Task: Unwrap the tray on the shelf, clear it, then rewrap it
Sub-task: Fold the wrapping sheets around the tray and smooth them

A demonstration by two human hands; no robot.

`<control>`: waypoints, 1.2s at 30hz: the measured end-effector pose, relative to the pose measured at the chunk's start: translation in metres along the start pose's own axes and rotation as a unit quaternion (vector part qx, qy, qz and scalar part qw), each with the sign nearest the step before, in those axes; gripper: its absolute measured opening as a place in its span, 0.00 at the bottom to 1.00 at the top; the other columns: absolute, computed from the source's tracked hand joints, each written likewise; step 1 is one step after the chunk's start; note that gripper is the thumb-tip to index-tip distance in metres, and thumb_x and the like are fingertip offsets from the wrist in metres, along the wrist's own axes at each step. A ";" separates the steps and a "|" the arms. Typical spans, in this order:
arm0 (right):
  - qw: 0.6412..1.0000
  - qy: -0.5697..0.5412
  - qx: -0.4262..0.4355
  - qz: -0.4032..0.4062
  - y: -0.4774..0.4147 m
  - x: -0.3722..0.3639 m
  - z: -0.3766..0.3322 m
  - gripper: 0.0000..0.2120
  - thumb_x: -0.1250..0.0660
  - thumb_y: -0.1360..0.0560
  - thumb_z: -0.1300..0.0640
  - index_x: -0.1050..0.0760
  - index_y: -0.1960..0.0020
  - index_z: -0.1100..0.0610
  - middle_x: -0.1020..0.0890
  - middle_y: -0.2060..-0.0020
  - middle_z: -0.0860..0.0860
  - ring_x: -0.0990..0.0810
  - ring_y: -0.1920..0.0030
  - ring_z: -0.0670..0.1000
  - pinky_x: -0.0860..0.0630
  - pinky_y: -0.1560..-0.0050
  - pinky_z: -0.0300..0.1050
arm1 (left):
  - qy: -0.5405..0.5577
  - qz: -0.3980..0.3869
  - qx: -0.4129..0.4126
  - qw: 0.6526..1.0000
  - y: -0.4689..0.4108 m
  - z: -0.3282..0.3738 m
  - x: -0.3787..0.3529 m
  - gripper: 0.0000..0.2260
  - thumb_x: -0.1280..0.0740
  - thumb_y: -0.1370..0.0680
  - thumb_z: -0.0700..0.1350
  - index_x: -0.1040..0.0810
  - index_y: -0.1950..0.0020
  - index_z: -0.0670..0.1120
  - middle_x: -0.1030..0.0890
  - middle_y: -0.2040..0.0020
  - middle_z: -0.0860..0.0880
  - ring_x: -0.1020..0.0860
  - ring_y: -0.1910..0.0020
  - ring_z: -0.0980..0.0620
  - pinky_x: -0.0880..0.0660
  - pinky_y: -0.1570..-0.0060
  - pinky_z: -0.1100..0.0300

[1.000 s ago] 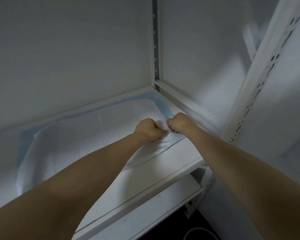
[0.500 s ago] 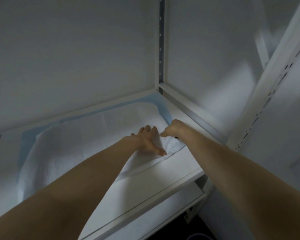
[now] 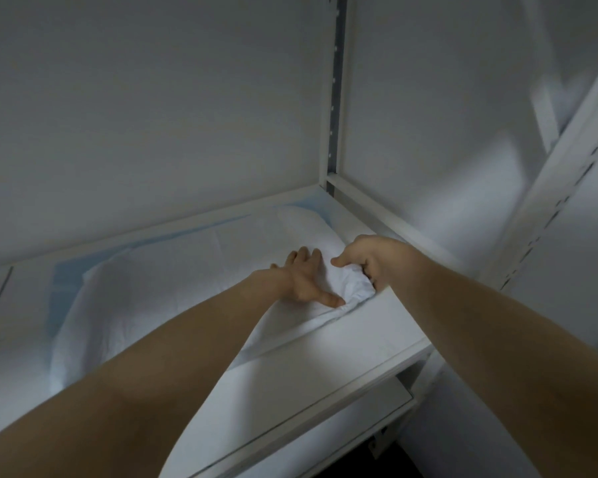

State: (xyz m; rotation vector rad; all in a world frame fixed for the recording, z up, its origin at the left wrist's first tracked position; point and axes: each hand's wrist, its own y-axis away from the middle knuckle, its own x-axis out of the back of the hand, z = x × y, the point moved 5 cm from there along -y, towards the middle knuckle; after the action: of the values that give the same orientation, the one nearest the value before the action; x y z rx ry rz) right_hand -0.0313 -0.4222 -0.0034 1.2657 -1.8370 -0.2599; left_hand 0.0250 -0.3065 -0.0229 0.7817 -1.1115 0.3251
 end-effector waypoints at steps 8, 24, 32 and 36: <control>0.999 -0.040 -0.023 0.019 0.009 0.006 -0.011 0.34 0.40 0.21 0.45 0.43 0.27 0.68 0.31 0.32 0.62 0.32 0.31 0.61 0.36 0.30 0.57 | 0.019 0.005 -0.010 1.000 0.005 0.000 0.013 0.52 0.34 0.31 0.68 0.63 0.22 0.47 0.60 0.22 0.48 0.59 0.22 0.47 0.51 0.25 0.42; 0.996 -0.065 0.055 0.014 -0.002 -0.006 0.020 0.25 0.28 0.28 0.53 0.27 0.40 0.71 0.19 0.46 0.64 0.19 0.44 0.61 0.24 0.39 0.56 | -0.003 -0.012 0.006 1.000 0.007 0.001 -0.012 0.53 0.33 0.32 0.69 0.63 0.23 0.49 0.61 0.22 0.48 0.60 0.22 0.47 0.54 0.27 0.39; 0.991 0.101 0.077 0.046 0.001 -0.010 0.020 0.29 0.37 0.23 0.44 0.32 0.33 0.65 0.23 0.38 0.59 0.24 0.38 0.58 0.28 0.36 0.49 | -0.016 -0.008 0.014 1.000 0.009 -0.002 -0.018 0.53 0.33 0.32 0.69 0.62 0.22 0.49 0.61 0.22 0.48 0.59 0.22 0.47 0.54 0.28 0.39; 0.975 0.197 0.086 0.064 0.000 -0.006 0.018 0.28 0.38 0.25 0.39 0.28 0.37 0.62 0.21 0.49 0.57 0.23 0.52 0.53 0.28 0.54 0.43 | -0.015 -0.015 0.017 1.000 0.008 -0.002 -0.019 0.52 0.33 0.32 0.68 0.60 0.22 0.49 0.60 0.22 0.48 0.58 0.22 0.47 0.53 0.27 0.40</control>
State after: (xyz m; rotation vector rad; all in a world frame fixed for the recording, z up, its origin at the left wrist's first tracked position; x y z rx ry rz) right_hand -0.0439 -0.4225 -0.0178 1.2076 -1.6109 0.2136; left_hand 0.0130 -0.2968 -0.0367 0.8343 -1.1249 0.3084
